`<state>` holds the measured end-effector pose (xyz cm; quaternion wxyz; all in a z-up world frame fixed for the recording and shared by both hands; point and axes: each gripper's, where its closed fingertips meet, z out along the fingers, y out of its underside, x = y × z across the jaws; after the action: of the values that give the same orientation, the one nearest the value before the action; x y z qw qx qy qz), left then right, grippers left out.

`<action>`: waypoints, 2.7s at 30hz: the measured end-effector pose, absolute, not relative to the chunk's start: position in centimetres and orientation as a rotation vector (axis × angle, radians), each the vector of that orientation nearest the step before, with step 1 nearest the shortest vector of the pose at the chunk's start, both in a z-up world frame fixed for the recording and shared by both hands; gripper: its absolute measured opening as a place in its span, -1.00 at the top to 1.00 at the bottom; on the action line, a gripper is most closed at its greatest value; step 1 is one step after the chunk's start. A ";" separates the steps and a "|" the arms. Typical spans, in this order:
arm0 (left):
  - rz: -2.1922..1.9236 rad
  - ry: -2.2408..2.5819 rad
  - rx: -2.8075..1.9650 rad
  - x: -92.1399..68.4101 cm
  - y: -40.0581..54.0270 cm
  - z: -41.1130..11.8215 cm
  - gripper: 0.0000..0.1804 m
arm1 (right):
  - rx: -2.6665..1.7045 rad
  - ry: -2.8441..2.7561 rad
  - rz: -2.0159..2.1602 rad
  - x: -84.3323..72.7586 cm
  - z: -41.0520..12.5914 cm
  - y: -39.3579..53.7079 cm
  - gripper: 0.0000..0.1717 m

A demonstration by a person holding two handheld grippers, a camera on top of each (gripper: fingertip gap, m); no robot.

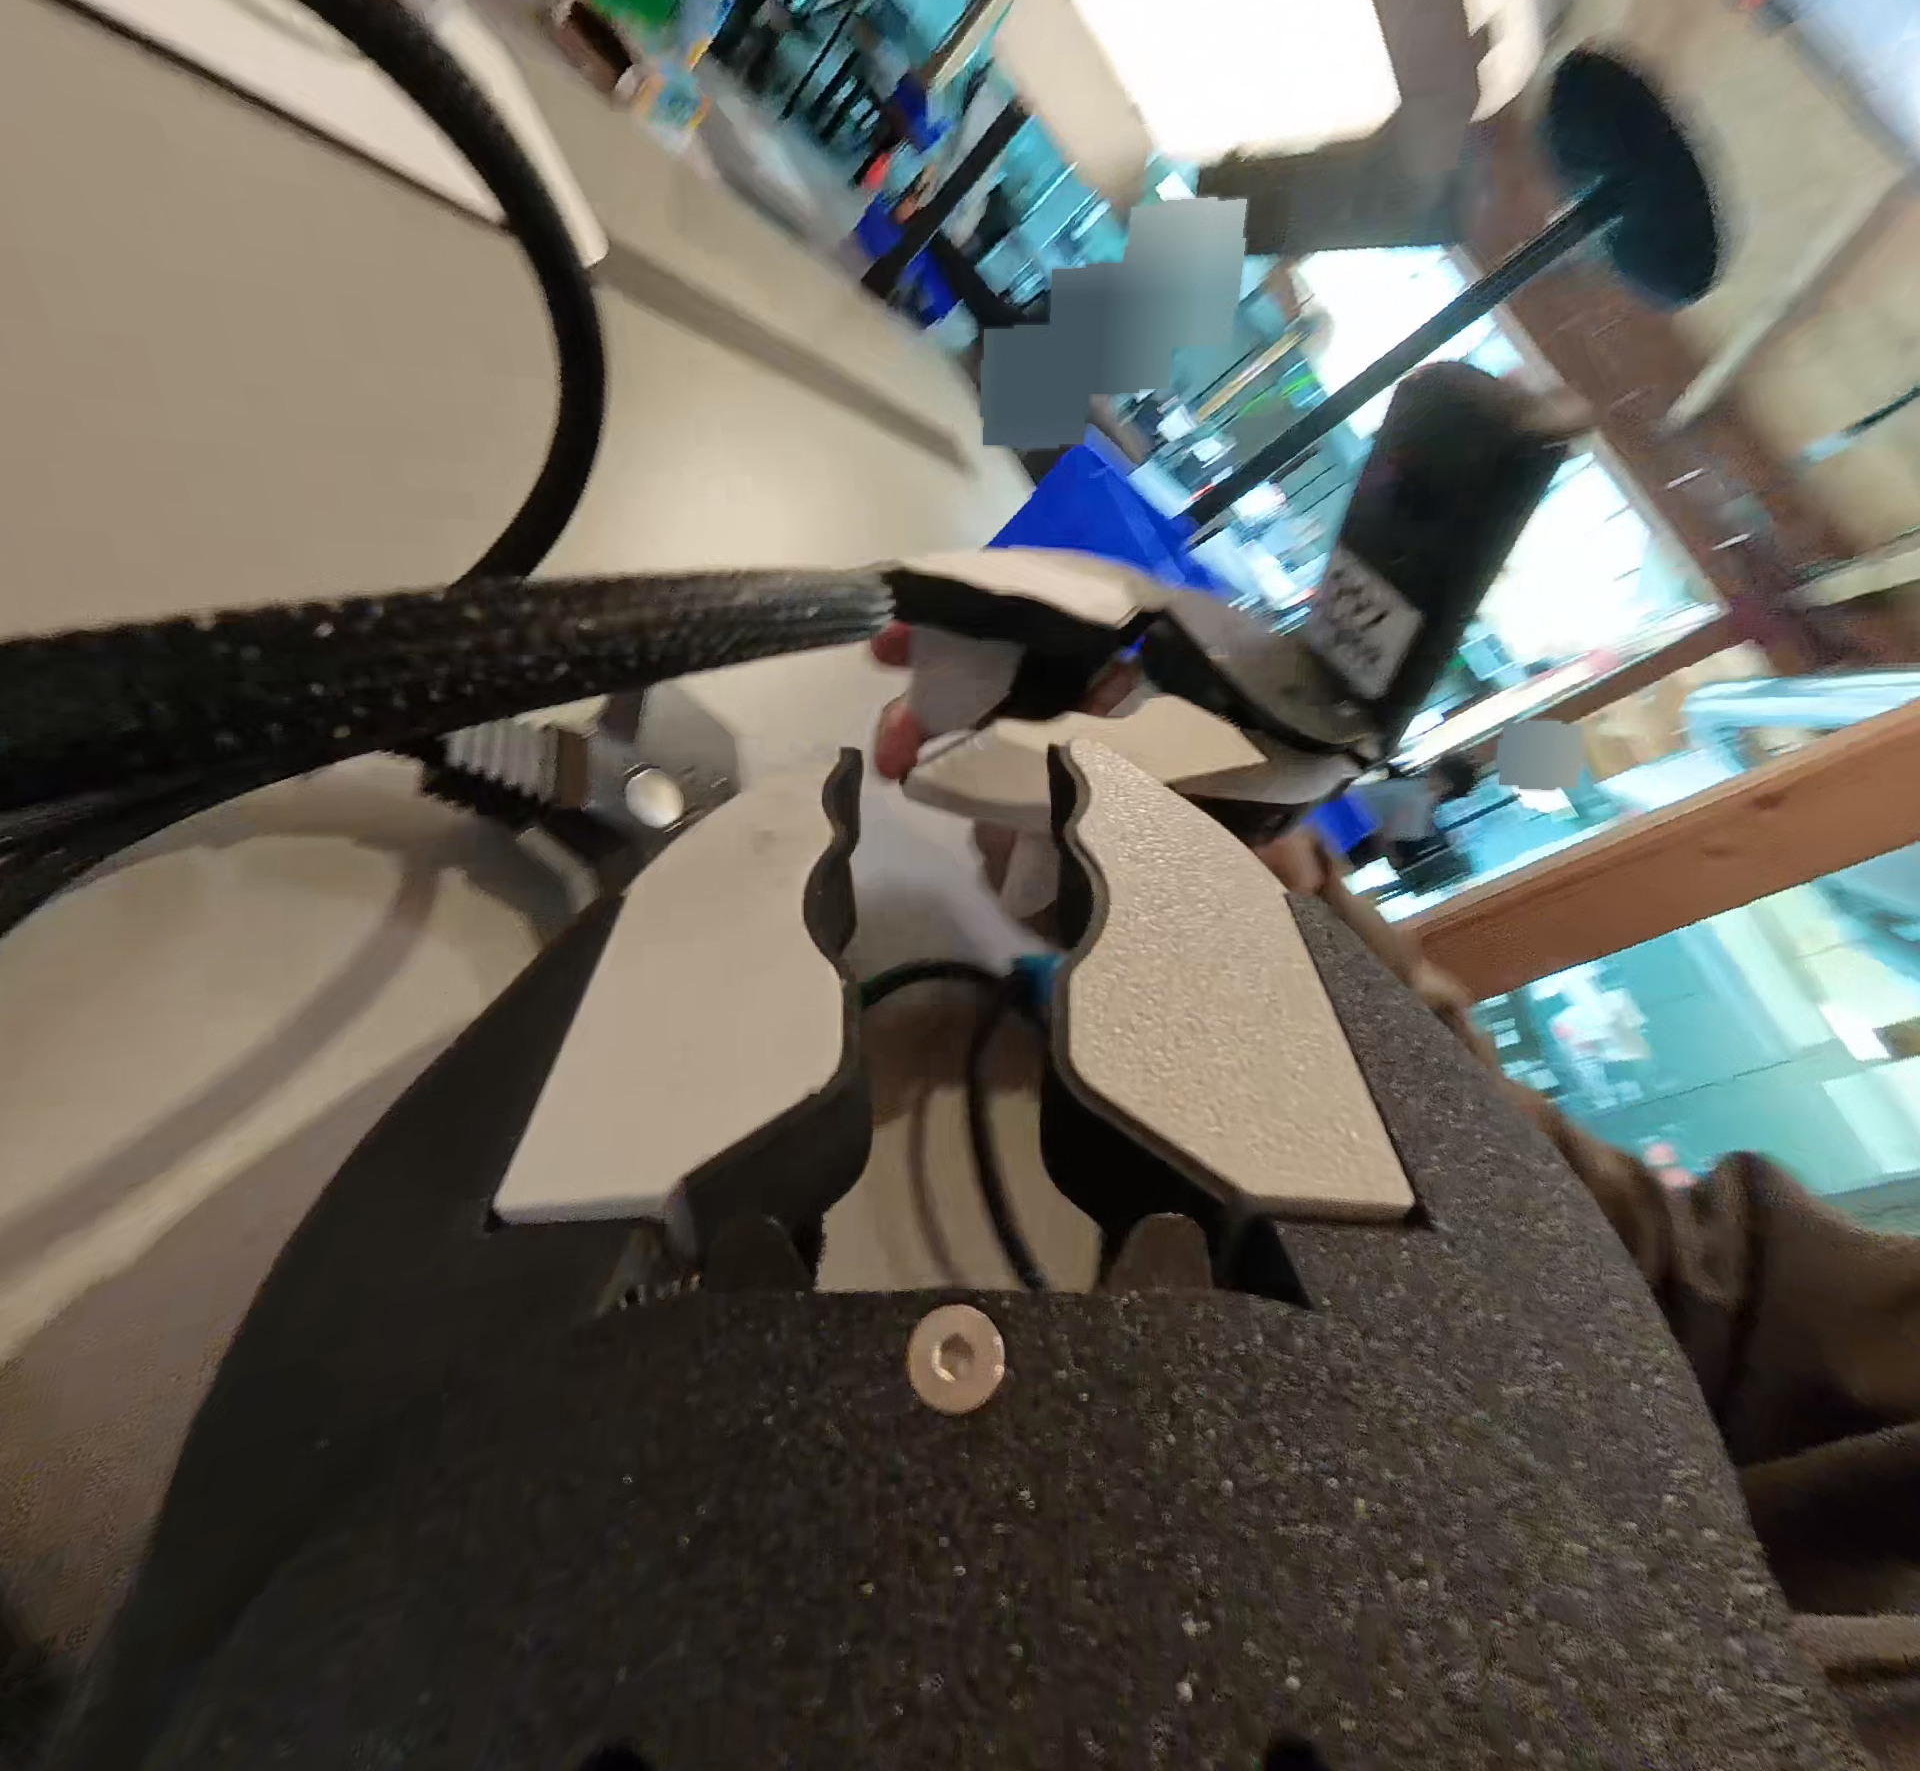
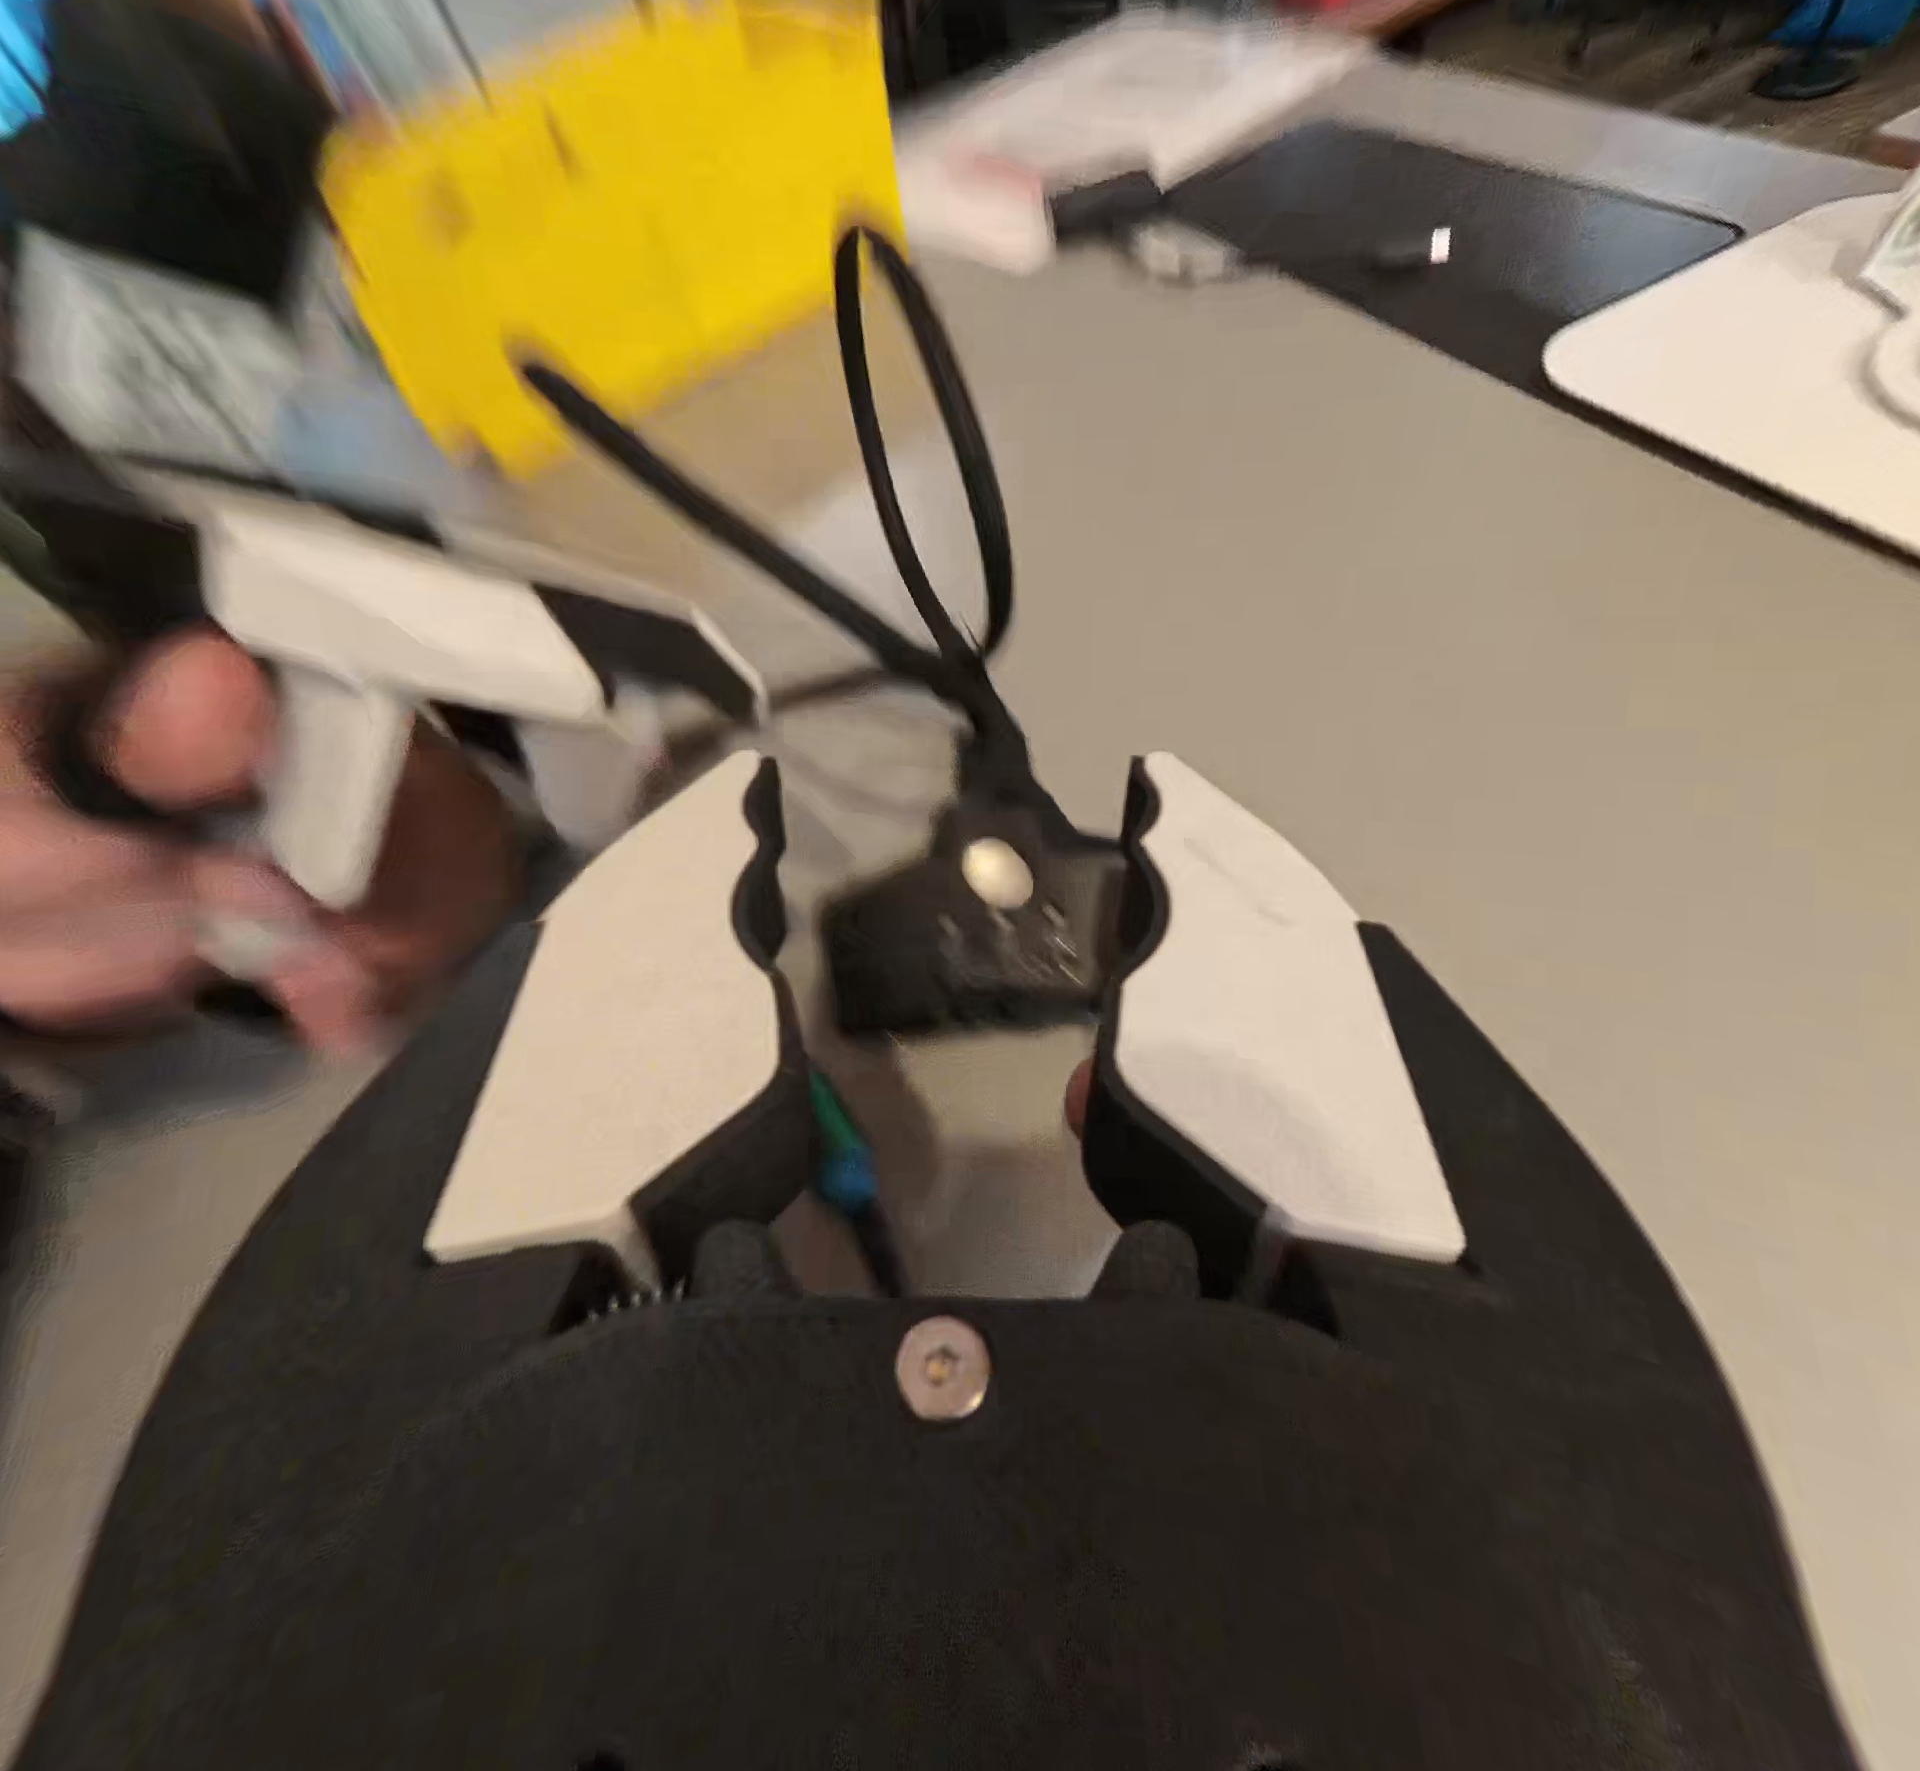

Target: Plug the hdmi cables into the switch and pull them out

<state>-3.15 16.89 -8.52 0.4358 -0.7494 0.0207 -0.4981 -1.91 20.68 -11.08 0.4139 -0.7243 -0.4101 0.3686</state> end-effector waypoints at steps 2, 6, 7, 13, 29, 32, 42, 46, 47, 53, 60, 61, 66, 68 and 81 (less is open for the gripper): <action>-1.397 0.000 -1.700 -2.7 16.9 -6.2 0.69 | -1.763 -0.703 1.263 -2.8 -7.3 20.4 0.36; -1.763 -0.131 -1.397 -1.4 16.8 -3.1 0.70 | -1.597 -0.012 1.699 -1.8 -3.2 21.9 0.53; -1.832 -0.149 -1.354 -0.9 16.7 -2.8 0.70 | -1.528 0.109 1.776 -1.4 -2.7 22.2 0.58; -1.882 -0.074 -1.348 2.1 14.9 -3.0 0.69 | -1.468 0.323 1.701 0.6 -2.7 23.4 0.53; -1.803 -0.007 -1.280 2.9 12.5 -1.4 0.55 | -1.323 0.170 1.556 0.6 1.9 21.0 0.85; -1.741 -0.039 -1.345 2.2 13.4 -2.4 0.51 | -1.386 0.085 1.458 1.1 1.0 21.7 0.76; -1.197 -0.143 -2.005 -4.3 18.1 -12.8 0.64 | -2.104 -0.659 0.817 2.5 -13.0 24.3 0.30; -1.154 -0.108 -2.171 -5.0 18.7 -15.1 0.47 | -2.221 -1.007 0.720 2.1 -16.6 23.0 0.15; -1.133 -0.101 -2.191 -5.3 19.0 -15.3 0.43 | -2.231 -1.072 0.720 1.6 -17.2 22.5 0.12; -1.088 -0.075 -2.267 -5.8 20.6 -16.0 0.32 | -2.240 -1.271 0.694 -1.3 -18.6 20.9 0.00; -1.068 -0.028 -2.295 -6.2 21.6 -16.6 0.31 | -2.152 -1.283 0.688 -3.4 -18.4 20.2 0.14; -1.078 -0.017 -2.299 -6.3 21.6 -16.6 0.31 | -2.128 -1.300 0.662 -3.3 -18.6 20.1 0.18; -1.037 0.039 -2.312 -6.8 21.7 -16.7 0.26 | -2.012 -1.371 0.617 -3.6 -18.0 18.9 0.55; -1.036 0.108 -2.330 -6.5 21.2 -16.7 0.21 | -1.989 -1.399 0.588 -3.4 -17.9 18.6 0.53; -1.297 0.154 -2.297 -6.9 19.3 -15.9 0.17 | -1.831 -1.758 0.538 -5.3 -19.0 18.4 0.29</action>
<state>-6.87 19.26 -15.90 0.2472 -0.8423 0.0565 -0.4757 -5.30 18.42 -19.03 0.2699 -0.6796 -0.6523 0.1997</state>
